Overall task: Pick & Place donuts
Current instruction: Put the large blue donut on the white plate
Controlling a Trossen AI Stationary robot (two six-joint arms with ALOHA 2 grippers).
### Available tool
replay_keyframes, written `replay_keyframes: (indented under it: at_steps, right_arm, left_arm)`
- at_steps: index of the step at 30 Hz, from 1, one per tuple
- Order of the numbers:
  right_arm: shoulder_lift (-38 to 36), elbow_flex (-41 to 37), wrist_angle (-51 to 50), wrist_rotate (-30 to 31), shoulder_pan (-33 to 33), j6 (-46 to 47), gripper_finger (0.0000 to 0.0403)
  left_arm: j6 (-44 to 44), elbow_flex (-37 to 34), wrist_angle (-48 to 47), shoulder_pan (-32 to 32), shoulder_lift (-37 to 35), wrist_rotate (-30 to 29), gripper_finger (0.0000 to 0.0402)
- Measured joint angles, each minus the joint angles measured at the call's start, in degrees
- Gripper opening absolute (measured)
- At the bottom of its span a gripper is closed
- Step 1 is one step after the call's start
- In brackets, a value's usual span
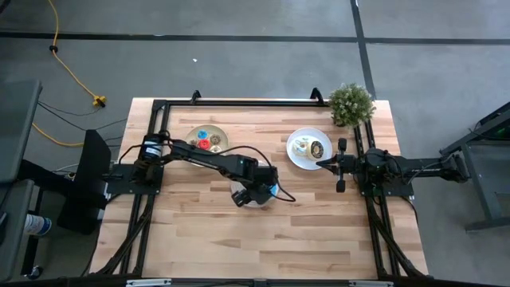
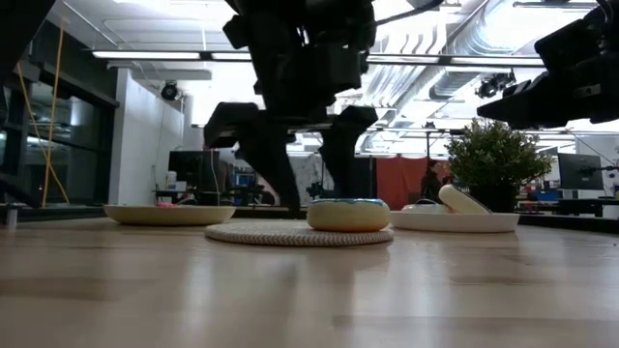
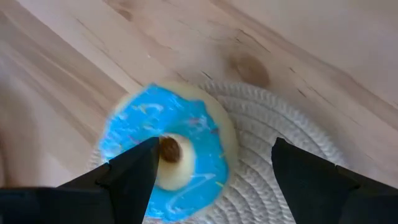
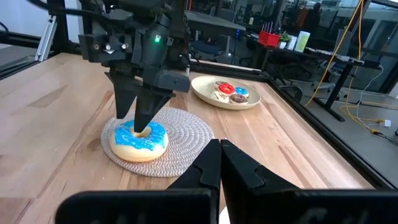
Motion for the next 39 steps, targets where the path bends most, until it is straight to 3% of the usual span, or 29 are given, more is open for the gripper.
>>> replay_keyframes:
  at_steps: [39]
  right_arm:
    - [0.31, 0.0, -0.01, -0.02, 0.0, 0.0, 0.0]
  left_arm:
    - [-4.64, 0.07, -0.17, 0.37, 3.37, -1.83, 0.0289]
